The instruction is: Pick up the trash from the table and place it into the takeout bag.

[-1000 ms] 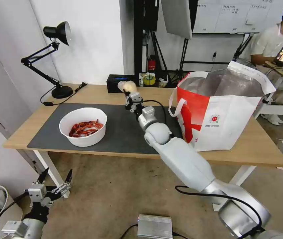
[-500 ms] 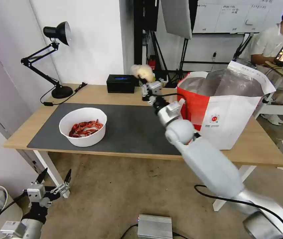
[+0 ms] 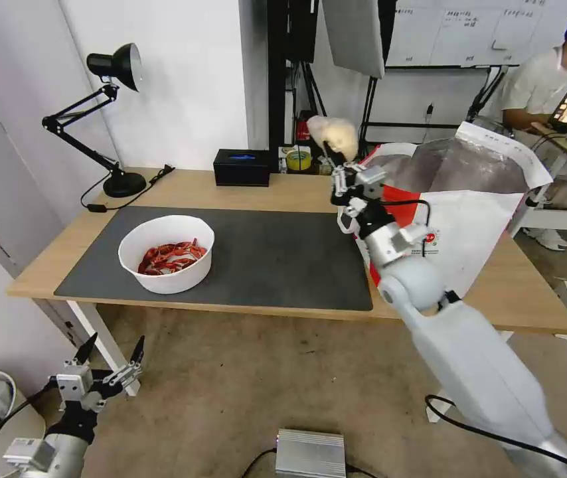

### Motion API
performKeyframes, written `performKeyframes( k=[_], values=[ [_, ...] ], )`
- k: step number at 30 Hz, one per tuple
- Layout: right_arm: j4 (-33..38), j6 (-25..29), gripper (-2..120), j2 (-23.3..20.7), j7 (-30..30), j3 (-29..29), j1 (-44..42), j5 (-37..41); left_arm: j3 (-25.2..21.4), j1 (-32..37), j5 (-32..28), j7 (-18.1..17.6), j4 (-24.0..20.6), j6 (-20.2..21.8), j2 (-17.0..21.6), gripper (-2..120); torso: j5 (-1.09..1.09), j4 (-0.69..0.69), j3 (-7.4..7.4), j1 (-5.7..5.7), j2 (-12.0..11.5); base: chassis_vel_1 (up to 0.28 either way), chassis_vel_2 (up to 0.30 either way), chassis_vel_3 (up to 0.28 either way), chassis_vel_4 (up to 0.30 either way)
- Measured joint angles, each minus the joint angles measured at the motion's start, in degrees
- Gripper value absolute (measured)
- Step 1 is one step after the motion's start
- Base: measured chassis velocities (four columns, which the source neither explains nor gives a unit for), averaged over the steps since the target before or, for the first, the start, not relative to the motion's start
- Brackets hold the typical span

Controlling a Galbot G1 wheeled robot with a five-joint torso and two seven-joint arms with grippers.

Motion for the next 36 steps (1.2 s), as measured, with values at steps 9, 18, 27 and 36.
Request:
performKeyframes(
  k=[9, 18, 27, 36],
  values=[
    [7.17, 1.30, 0, -4.27, -1.61, 7.60, -8.47, 1.56, 0.28, 0.19, 0.01, 0.06, 0.47, -0.29, 0.43, 100, 0.00, 0.00, 0.00, 0.00, 0.00, 0.000, 0.000, 0.000, 0.000],
    [11.51, 1.56, 0, -4.67, -1.62, 20.03, -15.81, 3.46, 1.02, 0.18, -0.20, 0.18, 0.73, -0.69, 0.94, 100, 0.01, -0.01, 0.00, 0.00, 0.01, 0.000, 0.000, 0.000, 0.000],
    [11.57, -2.53, 0, -9.95, 3.10, 26.18, -15.16, 9.27, 1.72, 0.38, -0.28, 0.38, 0.72, -1.06, 1.29, 100, 0.00, 0.00, 0.00, 0.00, 0.00, 0.000, 0.000, 0.000, 0.000],
    [8.03, -13.63, 0, -17.85, 9.48, 22.54, -8.36, 17.82, 1.62, 0.65, -1.11, 1.21, 0.62, -1.74, 1.54, 100, -0.01, 0.01, 0.01, 0.00, 0.00, 0.000, 0.000, 0.000, 0.000]
  ],
)
